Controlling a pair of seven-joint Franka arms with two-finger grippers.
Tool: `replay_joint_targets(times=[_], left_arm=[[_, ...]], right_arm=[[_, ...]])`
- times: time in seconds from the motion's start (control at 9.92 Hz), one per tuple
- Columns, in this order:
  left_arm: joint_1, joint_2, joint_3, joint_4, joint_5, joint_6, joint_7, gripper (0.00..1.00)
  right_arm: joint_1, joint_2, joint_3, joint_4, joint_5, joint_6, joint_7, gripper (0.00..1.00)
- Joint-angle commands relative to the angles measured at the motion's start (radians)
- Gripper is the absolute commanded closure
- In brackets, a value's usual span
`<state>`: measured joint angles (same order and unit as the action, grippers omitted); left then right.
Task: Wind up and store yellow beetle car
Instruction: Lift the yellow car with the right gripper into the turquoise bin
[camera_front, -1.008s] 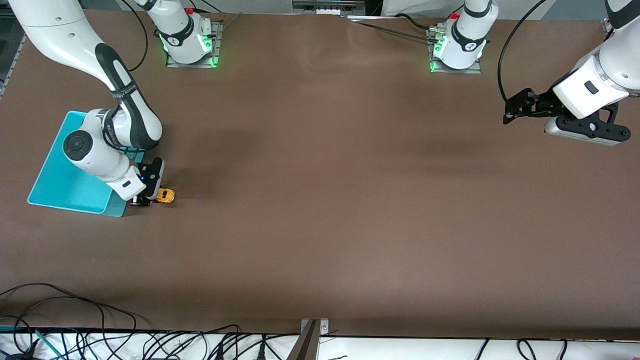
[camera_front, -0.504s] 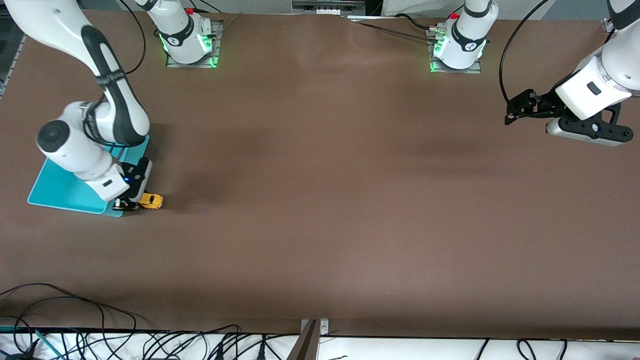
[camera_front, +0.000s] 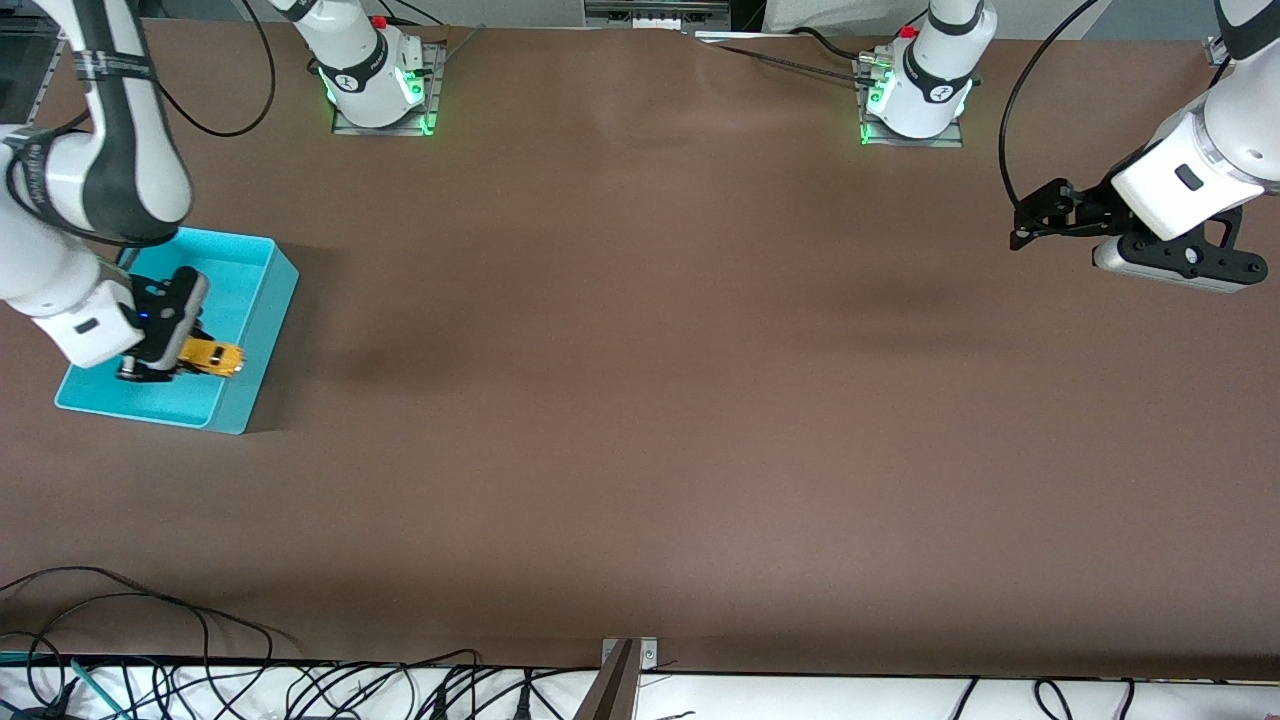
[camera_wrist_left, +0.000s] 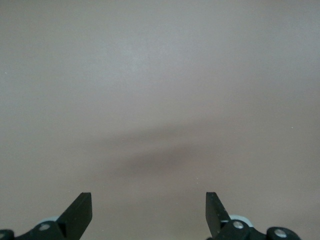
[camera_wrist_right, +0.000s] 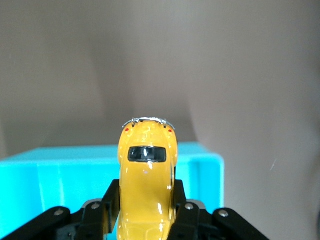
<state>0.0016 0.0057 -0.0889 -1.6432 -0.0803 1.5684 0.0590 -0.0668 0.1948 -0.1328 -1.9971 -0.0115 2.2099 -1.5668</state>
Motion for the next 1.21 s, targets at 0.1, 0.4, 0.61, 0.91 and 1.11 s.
replay_joint_targets(times=[0.1, 0.4, 0.61, 0.91, 1.11], left_arm=[[-0.002, 0.013, 0.000, 0.029, 0.022, -0.018, -0.013, 0.00], [-0.003, 0.013, -0.002, 0.029, 0.024, -0.018, -0.011, 0.00], [-0.005, 0.013, -0.002, 0.029, 0.022, -0.018, -0.013, 0.00], [-0.003, 0.013, -0.002, 0.029, 0.022, -0.018, -0.008, 0.00], [-0.003, 0.013, -0.002, 0.029, 0.022, -0.018, -0.008, 0.00]], right_arm=[[-0.004, 0.050, -0.077, -0.060, -0.007, 0.060, -0.085, 1.00], [-0.045, 0.126, -0.114, -0.098, 0.001, 0.160, -0.099, 1.00], [-0.054, 0.172, -0.114, -0.114, 0.007, 0.233, -0.110, 1.00], [-0.106, 0.236, -0.113, -0.115, 0.042, 0.249, -0.108, 1.00], [-0.117, 0.252, -0.113, -0.115, 0.044, 0.252, -0.107, 1.00]])
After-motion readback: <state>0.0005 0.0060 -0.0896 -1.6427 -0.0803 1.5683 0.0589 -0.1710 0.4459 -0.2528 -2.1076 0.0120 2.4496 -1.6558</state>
